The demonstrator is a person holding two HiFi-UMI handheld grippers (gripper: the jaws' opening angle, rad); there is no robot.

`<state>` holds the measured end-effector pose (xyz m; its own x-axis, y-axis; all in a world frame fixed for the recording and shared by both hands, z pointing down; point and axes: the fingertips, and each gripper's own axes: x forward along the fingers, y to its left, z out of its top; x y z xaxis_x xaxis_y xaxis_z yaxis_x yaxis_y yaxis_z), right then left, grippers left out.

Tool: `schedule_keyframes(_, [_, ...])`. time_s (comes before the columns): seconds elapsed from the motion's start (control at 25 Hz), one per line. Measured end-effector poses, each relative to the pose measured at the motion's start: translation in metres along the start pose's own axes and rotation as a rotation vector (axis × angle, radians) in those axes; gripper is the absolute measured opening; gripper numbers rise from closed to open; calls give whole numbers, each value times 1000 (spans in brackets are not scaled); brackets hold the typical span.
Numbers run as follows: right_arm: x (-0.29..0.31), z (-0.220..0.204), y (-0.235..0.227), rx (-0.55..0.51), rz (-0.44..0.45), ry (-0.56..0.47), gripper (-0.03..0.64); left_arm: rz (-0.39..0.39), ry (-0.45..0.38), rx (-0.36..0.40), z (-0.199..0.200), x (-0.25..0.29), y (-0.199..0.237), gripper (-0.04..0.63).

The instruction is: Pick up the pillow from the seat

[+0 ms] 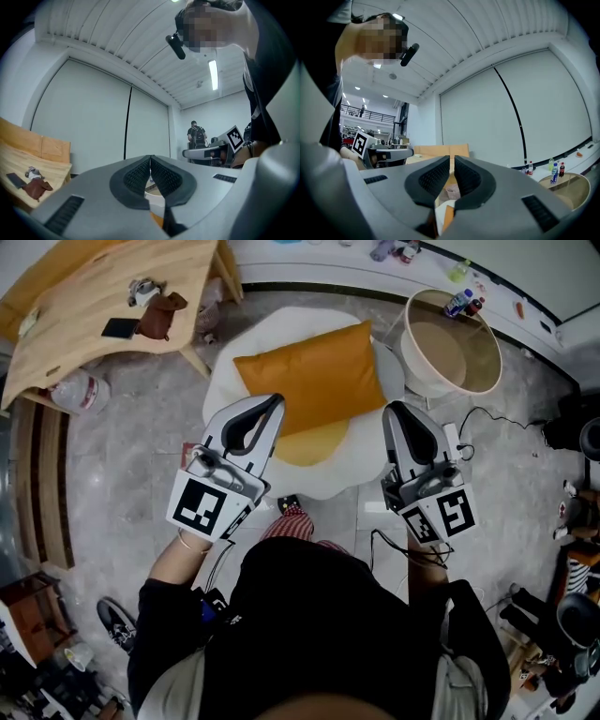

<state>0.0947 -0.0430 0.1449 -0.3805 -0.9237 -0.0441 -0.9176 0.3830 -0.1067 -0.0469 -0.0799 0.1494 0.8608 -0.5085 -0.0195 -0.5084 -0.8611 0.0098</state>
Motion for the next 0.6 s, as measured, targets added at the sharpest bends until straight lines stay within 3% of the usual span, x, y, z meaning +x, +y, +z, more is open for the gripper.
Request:
schedule_keyframes(0.16, [9, -4, -6, 47, 0, -1, 23, -1, -4, -10, -5, 8, 8, 10])
schedule_keyframes(0.36, [8, -11, -14, 31, -11, 33, 23, -5, -3, -27, -9, 22, 12, 10])
schedule_keyframes(0.6, [12, -8, -44, 39, 3, 10, 23, 40, 11, -7, -13, 36, 8, 10])
